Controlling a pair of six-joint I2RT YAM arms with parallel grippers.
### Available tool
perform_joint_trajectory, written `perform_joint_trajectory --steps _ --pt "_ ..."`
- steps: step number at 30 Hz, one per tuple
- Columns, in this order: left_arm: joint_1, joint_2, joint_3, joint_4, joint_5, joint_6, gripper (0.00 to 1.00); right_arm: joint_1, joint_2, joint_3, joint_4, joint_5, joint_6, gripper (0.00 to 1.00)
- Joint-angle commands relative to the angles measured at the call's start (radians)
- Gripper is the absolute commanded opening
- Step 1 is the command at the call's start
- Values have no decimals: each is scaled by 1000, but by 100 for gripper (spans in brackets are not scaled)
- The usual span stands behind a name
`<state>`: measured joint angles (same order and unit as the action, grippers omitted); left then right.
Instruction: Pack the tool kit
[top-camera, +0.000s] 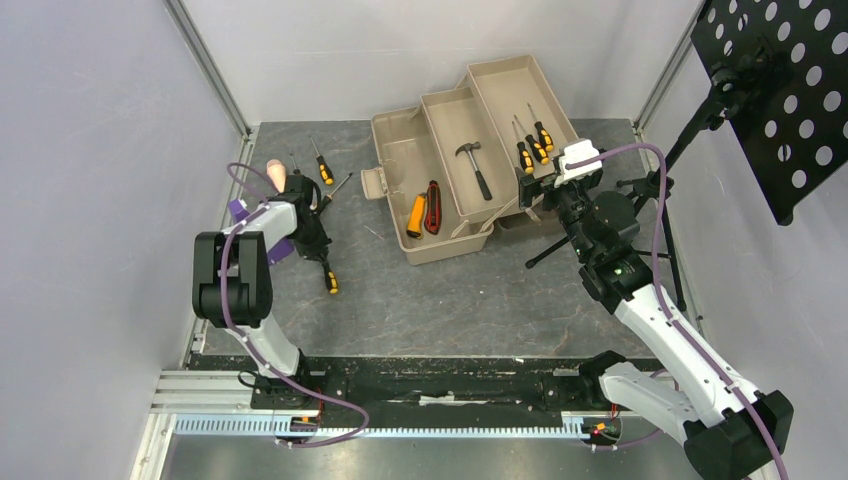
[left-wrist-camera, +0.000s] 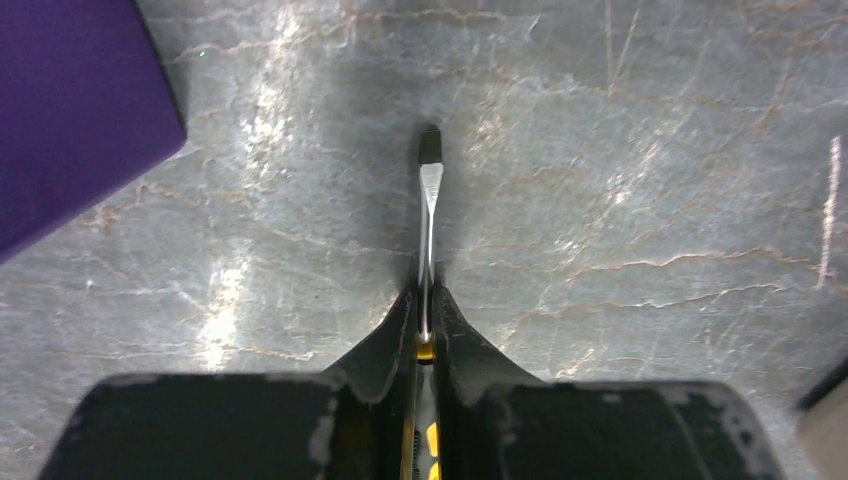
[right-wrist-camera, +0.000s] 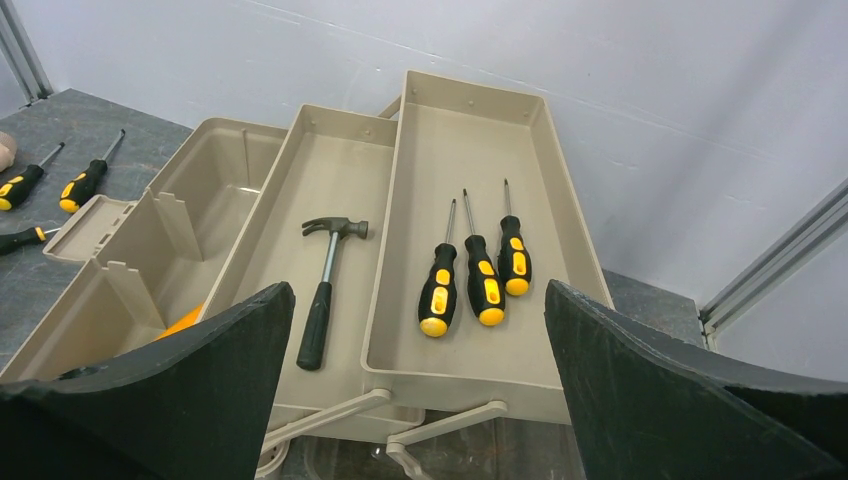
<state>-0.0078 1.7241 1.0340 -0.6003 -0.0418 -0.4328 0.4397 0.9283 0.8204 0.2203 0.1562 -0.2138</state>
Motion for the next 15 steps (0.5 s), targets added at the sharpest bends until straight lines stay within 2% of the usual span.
perform_joint_trajectory --steps 1,4,9,15 --pt "-1 80 38 39 66 -95 13 4 -22 -3 31 12 -4 98" --pt "-1 84 46 34 50 -105 18 3 -21 -3 31 11 -4 98" --pt "-6 33 20 2 -7 -98 45 4 -16 1 27 6 -3 98" --pt "-16 -61 -55 -35 -18 -95 58 4 -15 1 28 1 -1 98"
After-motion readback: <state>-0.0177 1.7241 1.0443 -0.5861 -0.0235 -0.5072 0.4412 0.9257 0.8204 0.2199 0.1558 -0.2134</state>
